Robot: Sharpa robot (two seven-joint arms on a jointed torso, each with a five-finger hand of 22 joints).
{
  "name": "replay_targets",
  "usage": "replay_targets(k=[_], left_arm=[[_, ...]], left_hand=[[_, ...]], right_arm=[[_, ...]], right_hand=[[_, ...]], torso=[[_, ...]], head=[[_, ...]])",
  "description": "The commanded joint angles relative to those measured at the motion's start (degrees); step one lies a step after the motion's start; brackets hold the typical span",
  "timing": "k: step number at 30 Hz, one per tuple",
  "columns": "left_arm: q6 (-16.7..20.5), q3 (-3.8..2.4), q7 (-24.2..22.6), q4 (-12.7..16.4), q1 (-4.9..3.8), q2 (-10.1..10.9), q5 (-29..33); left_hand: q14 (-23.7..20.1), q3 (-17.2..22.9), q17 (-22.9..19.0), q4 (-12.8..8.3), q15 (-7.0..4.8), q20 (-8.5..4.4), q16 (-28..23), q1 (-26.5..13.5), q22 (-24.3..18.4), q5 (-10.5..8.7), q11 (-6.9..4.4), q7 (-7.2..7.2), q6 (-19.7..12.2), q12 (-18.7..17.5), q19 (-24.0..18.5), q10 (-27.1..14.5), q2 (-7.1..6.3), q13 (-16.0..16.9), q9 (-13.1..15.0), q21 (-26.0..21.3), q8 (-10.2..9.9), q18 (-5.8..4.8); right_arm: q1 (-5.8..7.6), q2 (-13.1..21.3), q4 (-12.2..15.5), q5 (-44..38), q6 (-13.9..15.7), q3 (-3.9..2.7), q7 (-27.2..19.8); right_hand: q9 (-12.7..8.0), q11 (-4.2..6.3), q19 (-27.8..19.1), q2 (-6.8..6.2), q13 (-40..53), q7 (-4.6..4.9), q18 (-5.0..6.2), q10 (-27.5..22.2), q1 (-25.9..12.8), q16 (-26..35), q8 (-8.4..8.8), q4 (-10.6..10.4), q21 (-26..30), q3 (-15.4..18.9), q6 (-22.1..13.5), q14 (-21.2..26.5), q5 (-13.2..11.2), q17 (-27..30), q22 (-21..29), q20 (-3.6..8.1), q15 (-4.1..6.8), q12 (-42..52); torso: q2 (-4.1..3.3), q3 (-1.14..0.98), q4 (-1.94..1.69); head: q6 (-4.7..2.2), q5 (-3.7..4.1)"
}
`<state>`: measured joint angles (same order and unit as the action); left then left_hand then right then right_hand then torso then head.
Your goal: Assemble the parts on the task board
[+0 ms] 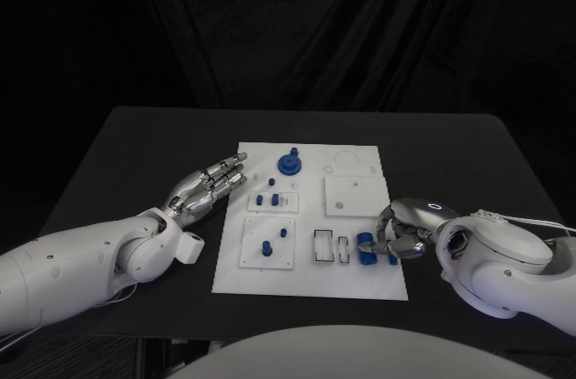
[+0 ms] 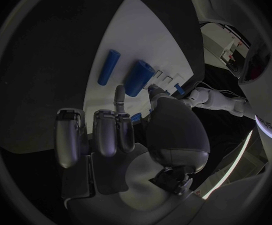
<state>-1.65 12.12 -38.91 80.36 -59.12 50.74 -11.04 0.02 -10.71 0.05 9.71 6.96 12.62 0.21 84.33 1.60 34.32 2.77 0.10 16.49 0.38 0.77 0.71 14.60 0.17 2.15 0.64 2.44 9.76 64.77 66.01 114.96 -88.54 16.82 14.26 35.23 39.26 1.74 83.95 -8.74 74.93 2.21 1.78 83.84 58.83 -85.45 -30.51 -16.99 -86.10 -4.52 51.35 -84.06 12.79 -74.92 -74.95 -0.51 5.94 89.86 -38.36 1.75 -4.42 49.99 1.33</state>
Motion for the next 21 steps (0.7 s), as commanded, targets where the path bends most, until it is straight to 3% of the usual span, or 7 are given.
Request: replay_targets(k=[1,7,9,18,20,21], left_arm=[[-0.42,-0.05,-3.96,0.07,0.11,-0.18,0.01],[-0.60,-0.05,-3.78,-0.04,0.14,-0.26,0.01],[-0.70,-0.05,-3.70,-0.10,0.16,-0.30,0.01],[-1.12,-0.05,-3.35,-0.13,0.30,-0.42,0.01],[-1.22,-0.05,-3.21,-0.09,0.33,-0.40,0.01],[-1.25,-0.05,-3.12,-0.06,0.34,-0.39,0.01]], left_hand=[[-0.02,-0.07,-0.05,-0.38,0.45,0.27,-0.21,-0.32,0.07,0.35,0.32,0.02,0.41,-0.12,-0.05,0.15,0.46,0.09,0.07,-0.06,0.25,-0.29],[-0.02,-0.06,-0.05,-0.42,0.51,0.33,-0.21,-0.32,0.08,0.35,0.38,0.03,0.36,-0.11,-0.04,0.18,0.47,0.10,0.06,-0.06,0.24,-0.27],[-0.02,-0.04,-0.05,-0.46,0.60,0.40,-0.21,-0.33,0.07,0.35,0.47,0.08,0.27,-0.12,-0.04,0.17,0.47,0.09,0.04,-0.06,0.22,-0.26],[-0.02,0.19,-0.05,-0.86,0.98,0.85,-0.21,-0.30,0.09,0.47,0.65,1.11,0.41,-0.11,-0.01,0.22,0.63,0.10,0.05,-0.04,0.23,-0.16],[-0.02,0.31,-0.05,-1.08,1.07,0.98,-0.21,-0.31,0.09,0.49,0.46,1.92,0.77,-0.10,0.00,0.25,0.69,0.11,0.09,-0.04,0.33,-0.11],[-0.02,0.33,-0.05,-1.12,1.11,1.02,-0.21,-0.33,0.08,0.48,0.47,2.14,1.01,-0.10,0.00,0.26,0.71,0.12,0.12,-0.04,0.38,-0.10]], right_arm=[[-0.46,-0.33,0.07,-2.71,-2.18,-0.01,2.68],[-1.21,-1.40,-0.31,-3.97,-2.08,-0.01,3.98],[-1.49,-1.83,-0.45,-4.14,-1.58,-0.02,4.14],[-2.10,-3.75,-2.42,-4.39,-2.17,-0.03,4.78],[-2.23,-4.01,-2.99,-4.40,-3.55,-0.03,5.13],[-2.29,-4.12,-3.27,-4.40,-4.52,-0.03,5.34]], right_hand=[[0.38,0.34,4.95,-0.33,15.07,-0.15,-0.91,6.16,-0.53,-0.35,-0.30,-0.07,-0.42,0.28,-0.42,-5.01,0.15,-8.66,-13.88,0.01,-0.22,0.14],[1.80,0.50,5.06,0.47,15.07,-0.39,-0.98,6.16,-4.87,-0.86,-0.87,-0.11,-0.68,0.29,0.11,-5.03,-0.59,-9.11,-13.98,0.06,-0.13,0.14],[2.34,0.63,5.14,0.72,15.07,-0.54,-1.04,6.16,-6.42,-1.00,-1.07,-0.10,-0.93,0.12,0.53,-5.03,-1.89,-9.18,-14.07,0.14,-0.03,0.14],[3.69,1.10,5.16,1.61,15.07,-1.13,-1.05,6.16,-8.03,-1.03,-1.95,-0.06,-0.97,-0.43,2.35,-4.97,-3.36,-8.97,-14.08,0.39,0.31,0.14],[4.18,1.29,5.12,2.46,15.07,-1.32,-1.02,6.16,-6.87,-1.06,-1.83,0.09,-0.85,-1.35,2.63,-4.96,-1.61,-8.92,-14.04,0.57,0.50,0.14],[4.54,1.37,5.02,2.86,15.07,-1.38,-0.93,6.16,-4.95,-0.89,-1.43,0.19,-0.50,-2.14,2.48,-4.88,1.99,-8.52,-13.92,0.71,0.59,0.14]], torso=[[-0.02,0.06,-0.01],[0.00,0.01,0.13],[0.03,0.02,0.14],[0.09,0.06,0.08],[0.09,0.04,0.07],[0.07,0.03,0.07]], head=[[0.01,0.02],[0.01,-0.19],[0.01,-0.24],[0.01,-0.31],[0.01,-0.41],[0.01,-0.48]])
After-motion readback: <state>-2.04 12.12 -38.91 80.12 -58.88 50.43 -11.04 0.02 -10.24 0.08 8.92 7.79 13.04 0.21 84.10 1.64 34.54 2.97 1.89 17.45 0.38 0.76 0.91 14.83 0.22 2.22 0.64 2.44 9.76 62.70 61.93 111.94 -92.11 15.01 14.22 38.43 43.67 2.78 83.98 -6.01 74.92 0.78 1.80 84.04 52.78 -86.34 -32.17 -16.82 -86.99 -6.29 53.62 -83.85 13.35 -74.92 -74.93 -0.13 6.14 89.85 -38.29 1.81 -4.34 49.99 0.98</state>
